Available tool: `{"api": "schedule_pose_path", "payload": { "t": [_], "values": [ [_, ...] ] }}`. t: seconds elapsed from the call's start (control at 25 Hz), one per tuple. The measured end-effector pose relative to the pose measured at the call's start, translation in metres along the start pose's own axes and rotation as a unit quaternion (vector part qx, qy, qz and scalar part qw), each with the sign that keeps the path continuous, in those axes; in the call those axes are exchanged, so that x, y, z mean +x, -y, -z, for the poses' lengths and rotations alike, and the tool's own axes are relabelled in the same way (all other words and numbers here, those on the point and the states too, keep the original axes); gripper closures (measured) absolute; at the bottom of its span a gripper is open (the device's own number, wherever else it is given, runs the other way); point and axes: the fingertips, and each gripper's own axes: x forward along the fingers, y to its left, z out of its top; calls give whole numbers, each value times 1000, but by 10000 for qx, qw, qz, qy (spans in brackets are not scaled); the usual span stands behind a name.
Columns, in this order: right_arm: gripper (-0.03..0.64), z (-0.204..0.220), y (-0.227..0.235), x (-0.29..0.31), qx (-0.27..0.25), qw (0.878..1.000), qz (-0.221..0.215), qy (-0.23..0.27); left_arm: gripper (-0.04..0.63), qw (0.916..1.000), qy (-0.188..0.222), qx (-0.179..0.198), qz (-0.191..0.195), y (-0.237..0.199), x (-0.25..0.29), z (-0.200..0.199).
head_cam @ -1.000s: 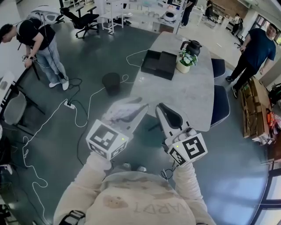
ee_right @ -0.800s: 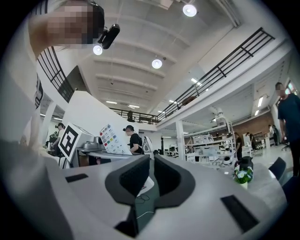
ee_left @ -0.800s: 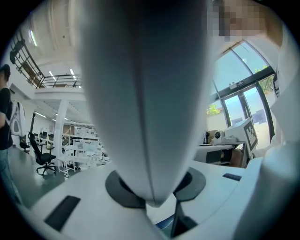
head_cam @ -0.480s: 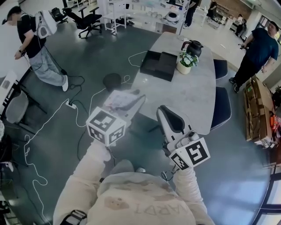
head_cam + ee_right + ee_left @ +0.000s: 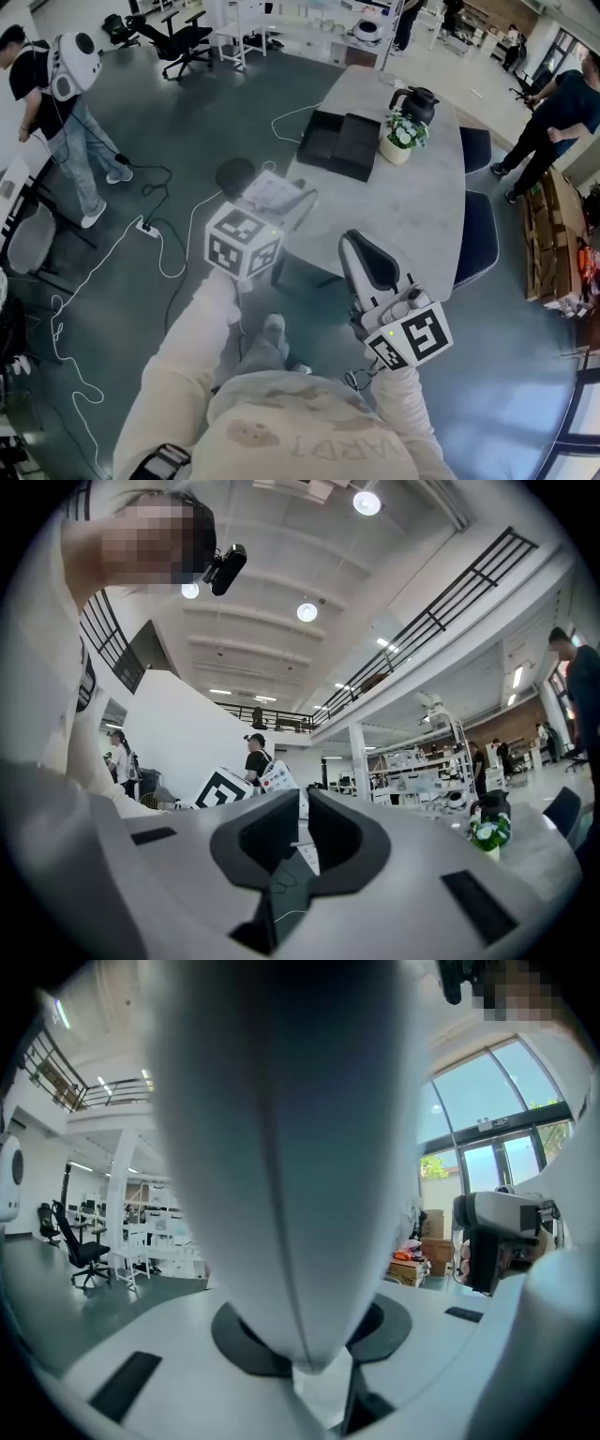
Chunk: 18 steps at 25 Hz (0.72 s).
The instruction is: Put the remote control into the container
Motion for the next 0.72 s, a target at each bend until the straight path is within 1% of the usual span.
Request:
{"api": "schedule_pose_path", "payload": {
  "t": [0.2, 0.32, 0.56, 0.72],
  "values": [
    [581, 0, 23, 38, -74, 9997, 249, -12, 489, 9992, -228, -151, 284, -46, 41, 11],
    [581, 1, 37, 64, -111, 9990, 429, 29, 489, 9982, -369, -160, 443, -77, 66, 17],
    [581, 7, 59, 111, -124, 9972, 737, 60, 489, 9953, -597, 46, 761, -126, 107, 24],
    [581, 14, 70, 128, -119, 9961, 878, -6, 489, 9933, -773, 190, 834, -151, 130, 31]
  ]
}}
